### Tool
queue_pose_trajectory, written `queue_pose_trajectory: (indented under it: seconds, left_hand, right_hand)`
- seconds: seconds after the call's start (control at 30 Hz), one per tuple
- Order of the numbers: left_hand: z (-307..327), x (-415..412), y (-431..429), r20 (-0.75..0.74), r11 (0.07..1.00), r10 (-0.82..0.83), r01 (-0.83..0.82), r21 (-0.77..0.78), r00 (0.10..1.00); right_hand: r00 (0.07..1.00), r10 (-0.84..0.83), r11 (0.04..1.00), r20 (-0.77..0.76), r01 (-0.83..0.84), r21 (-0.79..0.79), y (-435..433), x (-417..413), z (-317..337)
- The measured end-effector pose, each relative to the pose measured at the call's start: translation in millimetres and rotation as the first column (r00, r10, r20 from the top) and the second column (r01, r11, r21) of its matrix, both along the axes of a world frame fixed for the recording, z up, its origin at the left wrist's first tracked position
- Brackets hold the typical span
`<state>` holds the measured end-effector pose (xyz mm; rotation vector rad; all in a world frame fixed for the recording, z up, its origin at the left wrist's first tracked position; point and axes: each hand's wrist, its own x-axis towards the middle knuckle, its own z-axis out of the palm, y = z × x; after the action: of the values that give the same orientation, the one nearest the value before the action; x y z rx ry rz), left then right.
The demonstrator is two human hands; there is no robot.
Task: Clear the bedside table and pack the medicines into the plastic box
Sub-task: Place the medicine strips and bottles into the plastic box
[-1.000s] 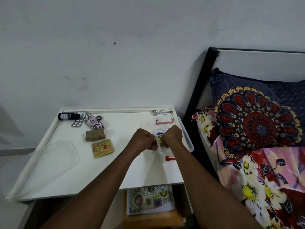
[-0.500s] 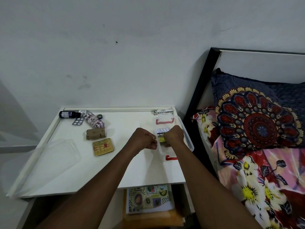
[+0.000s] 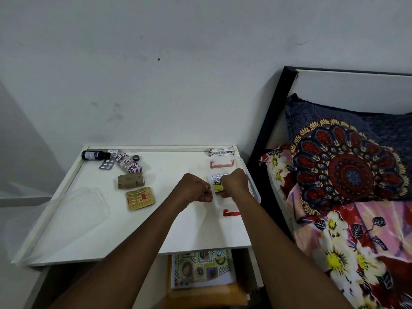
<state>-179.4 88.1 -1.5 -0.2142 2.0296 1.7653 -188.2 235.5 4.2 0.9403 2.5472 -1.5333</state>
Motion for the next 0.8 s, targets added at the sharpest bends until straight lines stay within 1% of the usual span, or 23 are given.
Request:
queue_pose_trajectory:
  seconds: [0.1, 0.23, 0.27, 0.33, 0.4, 0.47, 0.5, 0.57, 0.6, 0.63, 0.67, 0.7, 0.73, 0.8]
  left_hand:
    - [1.3, -2.2, -8.7, 0.014, 1.0, 0.023, -0.023, -0.008, 1.0]
    - [9.4, -4.4, -44.2, -0.038, 0.995, 0.101, -0.101, 0.001, 0.994]
    - [12.4, -5.7, -54.8, -0.051, 0.99, 0.136, -0.137, -0.011, 0.989]
    - [19.0, -6.4, -81.9, -0.093, 0.975, 0.219, -0.222, -0.025, 0.971]
    - [19.3, -8.3, -113.3, -0.119, 0.948, 0.31, -0.317, -0.041, 0.943]
    - [14.9, -9.1, -146.8, -0.156, 0.914, 0.377, -0.394, -0.095, 0.913]
    - [11.9, -8.3, -162.5, -0.183, 0.892, 0.399, -0.427, -0.151, 0.898]
    - [5.2, -6.4, -193.8, -0.243, 0.842, 0.419, -0.475, -0.256, 0.875]
    - [0.7, -6.3, -205.8, -0.256, 0.823, 0.435, -0.496, -0.277, 0.863]
    - [-3.3, -6.6, -217.3, -0.261, 0.806, 0.459, -0.522, -0.278, 0.849]
    - [-6.9, -7.0, -224.9, -0.256, 0.789, 0.49, -0.549, -0.275, 0.833]
    - [-9.5, -8.0, -231.4, -0.247, 0.777, 0.514, -0.568, -0.272, 0.822]
    - [-12.2, -9.0, -235.1, -0.246, 0.775, 0.518, -0.571, -0.271, 0.819]
    - [-16.0, -11.1, -237.9, -0.263, 0.781, 0.489, -0.551, -0.293, 0.832]
  right_hand:
    - [0.997, 0.063, 0.985, -0.042, -0.056, 0.165, -4.5, 3.4, 4.4]
    - [0.971, 0.122, 0.899, -0.206, -0.021, 0.437, -22.3, 5.1, 19.5]
    - [0.959, 0.138, 0.879, -0.248, -0.002, 0.478, -29.9, 3.9, 24.0]
    - [0.911, 0.241, 0.851, -0.333, -0.034, 0.524, -55.4, 1.0, 28.4]
    - [0.846, 0.398, 0.826, -0.356, -0.161, 0.541, -88.5, 2.7, 24.2]
    - [0.771, 0.573, 0.748, -0.277, -0.355, 0.56, -120.3, 7.2, 13.3]
    - [0.705, 0.672, 0.679, -0.225, -0.468, 0.566, -133.6, 10.3, 7.4]
    - [0.514, 0.848, 0.491, -0.131, -0.667, 0.56, -160.6, 15.8, -6.2]
    - [0.42, 0.904, 0.387, -0.078, -0.73, 0.563, -170.9, 18.4, -13.9]
    - [0.345, 0.938, 0.29, -0.014, -0.764, 0.576, -181.9, 19.6, -22.4]
    - [0.305, 0.95, 0.208, 0.063, -0.771, 0.601, -189.6, 21.6, -30.8]
    - [0.295, 0.946, 0.146, 0.134, -0.758, 0.636, -196.7, 21.8, -38.1]
    - [0.313, 0.933, 0.117, 0.179, -0.733, 0.671, -199.6, 21.0, -44.6]
    - [0.351, 0.919, 0.115, 0.178, -0.672, 0.731, -199.3, 17.5, -49.3]
